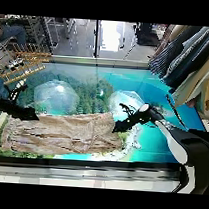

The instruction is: Fold the clothes and pants, and hang the long-sleeved shirts on hangers.

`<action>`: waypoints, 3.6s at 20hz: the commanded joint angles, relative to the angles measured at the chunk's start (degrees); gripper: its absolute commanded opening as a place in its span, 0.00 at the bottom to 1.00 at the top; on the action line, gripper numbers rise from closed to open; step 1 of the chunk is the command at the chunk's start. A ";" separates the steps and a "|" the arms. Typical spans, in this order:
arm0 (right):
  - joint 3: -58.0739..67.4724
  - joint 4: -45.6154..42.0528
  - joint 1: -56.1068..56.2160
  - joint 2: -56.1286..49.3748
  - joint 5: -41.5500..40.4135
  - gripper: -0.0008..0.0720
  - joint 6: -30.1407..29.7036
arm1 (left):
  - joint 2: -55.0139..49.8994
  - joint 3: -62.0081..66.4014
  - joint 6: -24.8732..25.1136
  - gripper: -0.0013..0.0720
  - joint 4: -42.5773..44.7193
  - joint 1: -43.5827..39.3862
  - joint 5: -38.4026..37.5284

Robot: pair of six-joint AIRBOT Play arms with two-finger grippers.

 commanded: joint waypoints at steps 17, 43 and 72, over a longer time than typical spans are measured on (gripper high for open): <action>21.49 -33.79 3.54 27.89 8.55 0.03 29.94 | -5.42 -9.53 2.80 0.03 0.96 -22.88 19.41; 34.42 -23.87 12.92 11.43 3.23 0.63 30.80 | 14.97 -7.10 4.46 0.04 -5.62 -6.84 2.01; 4.70 21.46 12.37 -8.79 -1.16 0.75 11.61 | -1.14 -11.78 6.27 0.04 -1.31 -22.80 19.67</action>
